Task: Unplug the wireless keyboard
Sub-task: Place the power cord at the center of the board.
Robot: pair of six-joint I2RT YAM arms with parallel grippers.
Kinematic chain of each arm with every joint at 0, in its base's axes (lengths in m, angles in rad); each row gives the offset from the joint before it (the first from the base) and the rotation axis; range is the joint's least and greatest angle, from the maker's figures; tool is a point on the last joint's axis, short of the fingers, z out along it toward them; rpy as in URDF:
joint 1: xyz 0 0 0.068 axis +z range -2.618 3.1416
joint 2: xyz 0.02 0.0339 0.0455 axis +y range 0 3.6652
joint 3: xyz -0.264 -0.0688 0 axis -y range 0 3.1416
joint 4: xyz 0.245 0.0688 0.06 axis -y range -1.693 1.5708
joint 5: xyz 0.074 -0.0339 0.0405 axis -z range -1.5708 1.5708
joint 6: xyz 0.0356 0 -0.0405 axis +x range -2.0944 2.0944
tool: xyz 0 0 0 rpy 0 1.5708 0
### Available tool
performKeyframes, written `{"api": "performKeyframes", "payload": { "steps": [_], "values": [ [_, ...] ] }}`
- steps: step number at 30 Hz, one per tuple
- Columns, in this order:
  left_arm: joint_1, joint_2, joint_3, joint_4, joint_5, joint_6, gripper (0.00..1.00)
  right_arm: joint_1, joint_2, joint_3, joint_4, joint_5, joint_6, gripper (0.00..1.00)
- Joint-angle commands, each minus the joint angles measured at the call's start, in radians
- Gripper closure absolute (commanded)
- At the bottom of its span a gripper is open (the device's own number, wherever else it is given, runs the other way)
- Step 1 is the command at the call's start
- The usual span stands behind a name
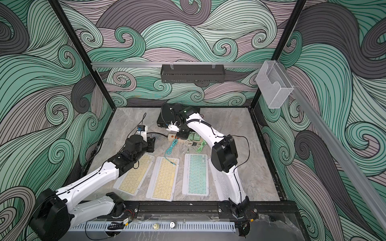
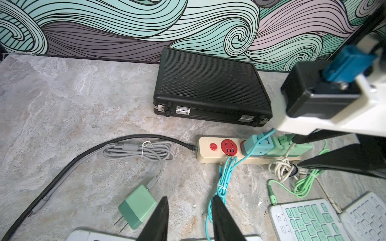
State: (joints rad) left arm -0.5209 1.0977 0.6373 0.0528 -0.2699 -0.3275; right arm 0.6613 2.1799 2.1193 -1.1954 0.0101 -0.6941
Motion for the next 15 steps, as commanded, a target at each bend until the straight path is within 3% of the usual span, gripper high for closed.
{"api": "performKeyframes", "payload": {
  "steps": [1, 15],
  "values": [
    [0.01, 0.019, 0.02, -0.001, -0.033, -0.025, 0.63, -0.022, 0.043, 0.04, -0.033, -0.001, -0.02, 0.65],
    [0.019, 0.061, 0.045, -0.022, -0.029, -0.03, 0.65, -0.061, 0.222, 0.217, -0.031, -0.077, -0.02, 0.57]
  ]
}}
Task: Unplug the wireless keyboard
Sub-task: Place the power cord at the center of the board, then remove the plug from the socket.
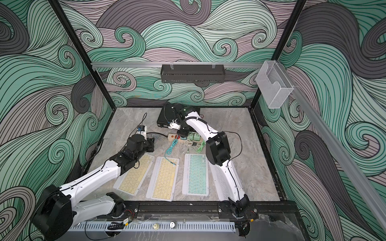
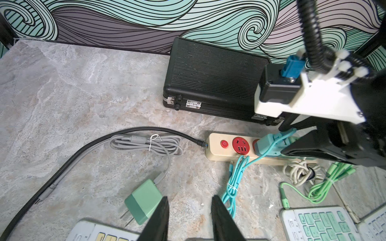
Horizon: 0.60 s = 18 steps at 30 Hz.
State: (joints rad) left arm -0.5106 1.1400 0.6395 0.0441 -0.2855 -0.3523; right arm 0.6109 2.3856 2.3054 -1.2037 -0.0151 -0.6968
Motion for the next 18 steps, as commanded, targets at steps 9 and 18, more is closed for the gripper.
{"api": "performKeyframes", "payload": {
  "steps": [9, 18],
  "values": [
    [0.017, 0.057, 0.062, -0.011, -0.005, -0.008, 0.65, -0.011, 0.068, 0.048, -0.016, -0.092, -0.032, 0.61],
    [0.037, 0.234, 0.184, -0.031, 0.089, -0.158, 0.7, -0.01, 0.069, 0.017, -0.015, -0.09, -0.03, 0.68]
  ]
}}
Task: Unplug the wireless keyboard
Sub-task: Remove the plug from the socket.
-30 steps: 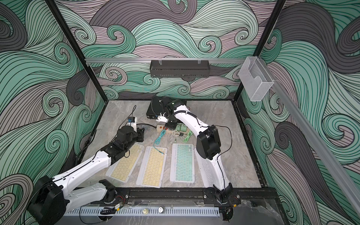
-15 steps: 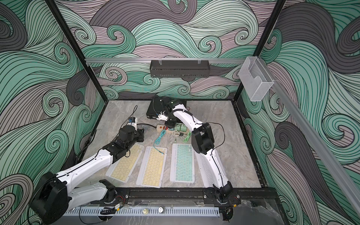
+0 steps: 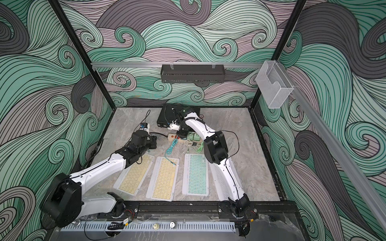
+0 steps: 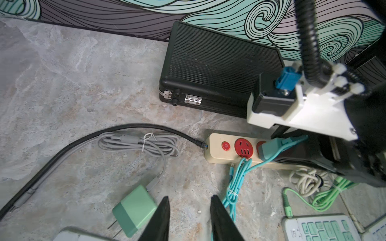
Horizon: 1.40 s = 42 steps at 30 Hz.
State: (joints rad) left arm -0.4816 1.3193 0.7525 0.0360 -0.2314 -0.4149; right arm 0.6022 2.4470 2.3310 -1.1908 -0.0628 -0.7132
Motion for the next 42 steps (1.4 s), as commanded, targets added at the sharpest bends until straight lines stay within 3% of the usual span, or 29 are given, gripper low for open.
{"api": "performKeyframes", "payload": {
  "steps": [1, 7, 16, 23, 30, 34, 42],
  "values": [
    [0.01, 0.079, 0.091, -0.023, 0.032, -0.13, 0.72, -0.001, 0.003, -0.014, -0.027, -0.054, -0.012, 0.69],
    [0.037, 0.253, 0.225, -0.002, 0.073, -0.258, 0.76, 0.007, -0.005, -0.012, -0.019, -0.073, -0.015, 0.81],
    [0.104, 0.416, 0.263, 0.097, 0.313, -0.395, 0.82, 0.01, 0.013, -0.01, -0.007, -0.05, -0.014, 0.92],
    [0.102, 0.486, 0.263, 0.167, 0.4, -0.32, 0.85, 0.005, 0.028, 0.002, -0.009, -0.052, -0.008, 1.0],
    [0.103, 0.546, 0.32, 0.171, 0.484, -0.273, 0.88, -0.001, 0.01, 0.003, -0.008, -0.12, 0.004, 1.0],
    [0.103, 0.581, 0.357, 0.171, 0.536, -0.272, 0.89, -0.004, 0.011, 0.007, -0.009, -0.07, 0.013, 1.0],
    [0.102, 0.669, 0.404, 0.191, 0.608, -0.325, 0.93, -0.004, 0.012, -0.002, -0.008, -0.086, 0.007, 1.0]
  ]
}}
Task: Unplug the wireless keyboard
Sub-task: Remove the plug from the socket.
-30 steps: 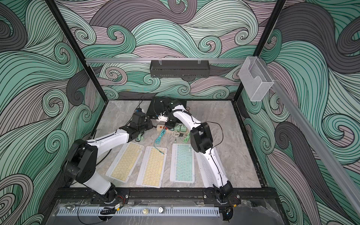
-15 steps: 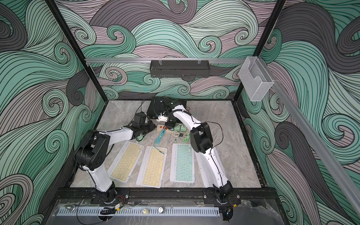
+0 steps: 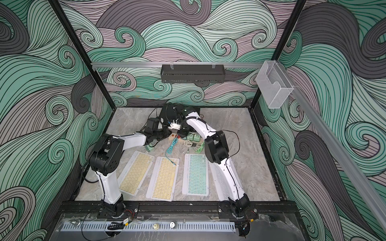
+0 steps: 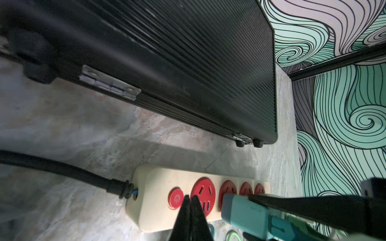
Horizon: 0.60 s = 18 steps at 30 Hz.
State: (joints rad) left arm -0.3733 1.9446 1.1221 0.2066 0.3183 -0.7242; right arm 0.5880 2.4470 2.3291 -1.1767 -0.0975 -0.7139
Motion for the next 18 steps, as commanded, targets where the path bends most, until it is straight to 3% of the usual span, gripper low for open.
{"api": "performKeyframes", "payload": {
  "steps": [1, 9, 15, 18],
  "values": [
    [-0.006, 0.059, 0.035, 0.038, 0.073, -0.034, 0.93, 0.01, 0.012, 0.0, -0.022, -0.064, 0.008, 1.0],
    [-0.007, 0.162, 0.04, 0.147, 0.154, -0.185, 0.98, -0.002, 0.012, 0.004, -0.023, -0.164, 0.024, 1.0],
    [-0.009, 0.128, -0.056, 0.252, 0.109, -0.278, 0.99, -0.013, 0.028, 0.019, -0.023, -0.167, 0.044, 1.0],
    [-0.006, 0.139, -0.035, 0.232, 0.123, -0.276, 0.99, -0.025, 0.035, 0.028, -0.024, -0.209, 0.061, 1.0]
  ]
}}
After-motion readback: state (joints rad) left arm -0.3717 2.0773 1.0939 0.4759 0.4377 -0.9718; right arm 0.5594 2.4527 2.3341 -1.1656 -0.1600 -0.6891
